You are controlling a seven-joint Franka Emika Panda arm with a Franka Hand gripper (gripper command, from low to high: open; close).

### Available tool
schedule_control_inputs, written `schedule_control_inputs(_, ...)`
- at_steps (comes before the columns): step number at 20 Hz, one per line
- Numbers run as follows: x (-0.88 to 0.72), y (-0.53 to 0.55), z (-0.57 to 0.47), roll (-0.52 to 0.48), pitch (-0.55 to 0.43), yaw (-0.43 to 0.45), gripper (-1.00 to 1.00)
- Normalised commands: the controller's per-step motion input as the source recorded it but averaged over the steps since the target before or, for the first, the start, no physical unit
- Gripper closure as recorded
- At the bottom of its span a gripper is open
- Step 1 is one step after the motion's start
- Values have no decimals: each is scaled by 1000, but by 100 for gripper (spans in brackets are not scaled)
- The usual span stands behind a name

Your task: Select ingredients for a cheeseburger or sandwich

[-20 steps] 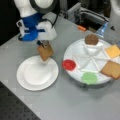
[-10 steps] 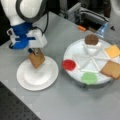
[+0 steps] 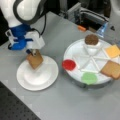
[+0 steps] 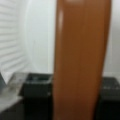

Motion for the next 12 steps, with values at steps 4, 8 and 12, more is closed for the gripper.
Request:
schedule_control_inputs(4, 337, -91, -6, 276, 71, -6, 100)
schedule_control_inputs(8, 321, -96, 36, 245, 45, -9, 100)
schedule_control_inputs(12, 312, -120, 29, 219, 23, -27, 100)
